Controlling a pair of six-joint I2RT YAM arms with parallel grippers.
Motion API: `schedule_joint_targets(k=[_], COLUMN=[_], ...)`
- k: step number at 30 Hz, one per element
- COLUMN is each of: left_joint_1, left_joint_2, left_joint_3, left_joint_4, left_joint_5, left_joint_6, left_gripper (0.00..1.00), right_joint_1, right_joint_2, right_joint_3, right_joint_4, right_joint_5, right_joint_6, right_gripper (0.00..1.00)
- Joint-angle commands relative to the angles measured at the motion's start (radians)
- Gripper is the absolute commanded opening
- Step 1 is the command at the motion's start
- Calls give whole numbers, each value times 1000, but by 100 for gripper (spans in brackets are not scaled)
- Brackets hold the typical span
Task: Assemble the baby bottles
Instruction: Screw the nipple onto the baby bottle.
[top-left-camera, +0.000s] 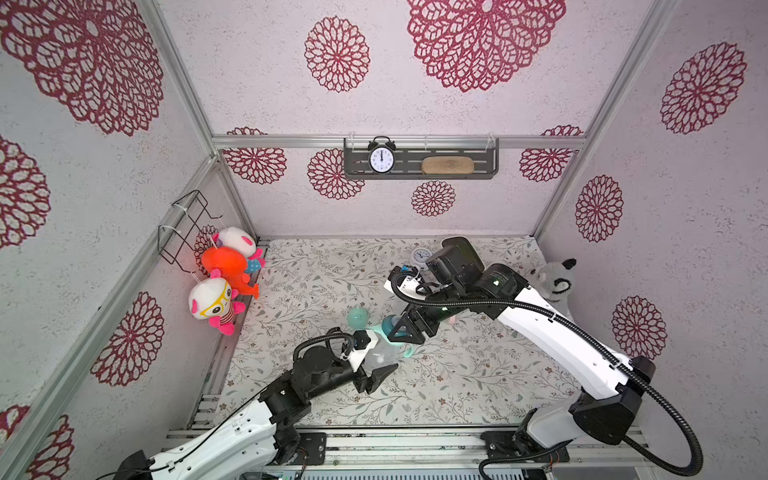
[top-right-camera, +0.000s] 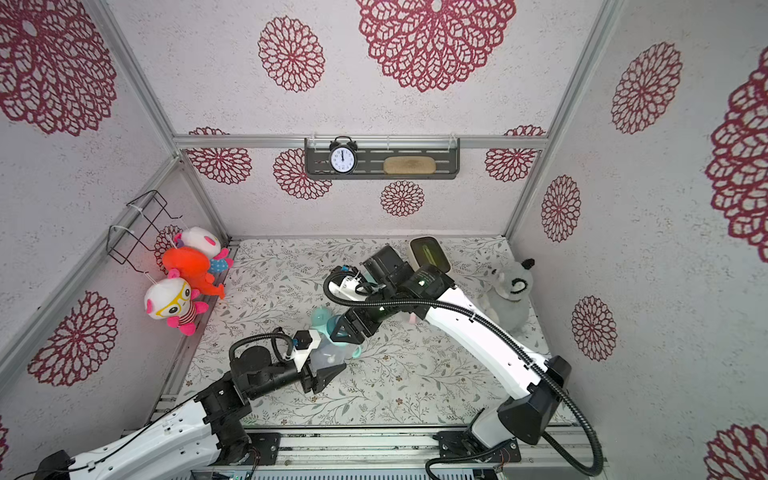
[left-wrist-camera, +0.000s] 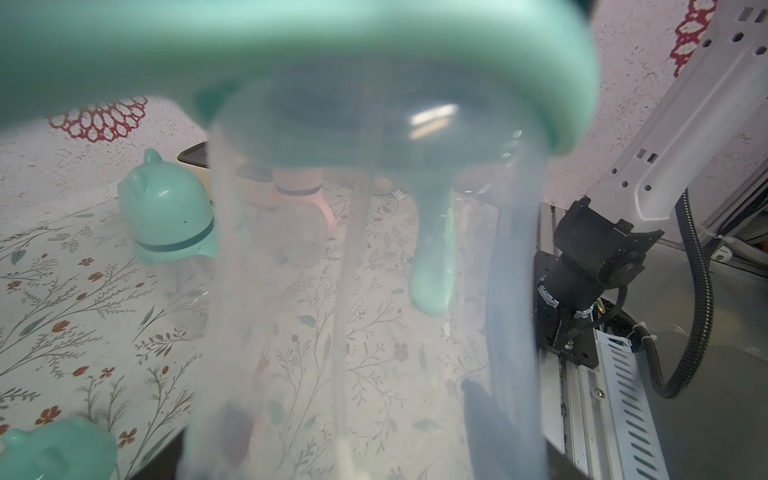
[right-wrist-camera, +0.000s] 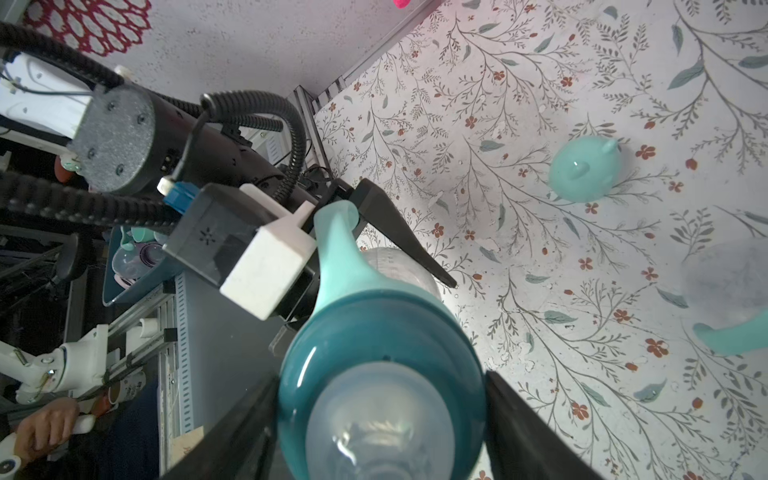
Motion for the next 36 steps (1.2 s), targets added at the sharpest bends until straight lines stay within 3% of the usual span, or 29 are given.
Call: schedule_joint_targets(k=[1, 7, 10, 19, 23, 26, 28, 31, 33, 36], left_joint_1=[5, 5, 5, -7, -12, -15, -19, -21, -21, -18], left_joint_2=[10, 30, 40, 70, 112, 153, 176, 190, 184, 167], left_joint_3=[33, 38, 41, 20, 31, 48, 55, 46, 43, 39], left_joint_4=[22, 21, 14, 70, 87, 99, 106, 131, 137, 135], left_joint_5=[7, -28, -82, -224, -241, -247, -254, -237, -219, -170], left_joint_6=[8, 7, 5, 33, 35, 38, 31, 23, 25, 30], left_gripper=[0, 0, 0, 0, 0, 0, 0, 0, 0, 0], right_joint_1=[-3, 0, 2, 38, 37, 43, 45, 61, 63, 63], right_joint_2=[-27, -6, -1, -30, 20, 13, -8, -54, -86, -130], right_joint_3=[16, 28, 28, -68, 0, -3, -29, -59, -86, -121], right_joint_4=[0, -26, -18, 217, 90, 71, 86, 106, 139, 200], right_joint_5=[-5, 18, 42, 112, 190, 255, 285, 365, 385, 393], right_joint_6=[-15, 26, 123, 798, 940, 999, 996, 892, 803, 644], right_gripper=[68, 46, 36, 12, 5, 12, 27, 49, 69, 84])
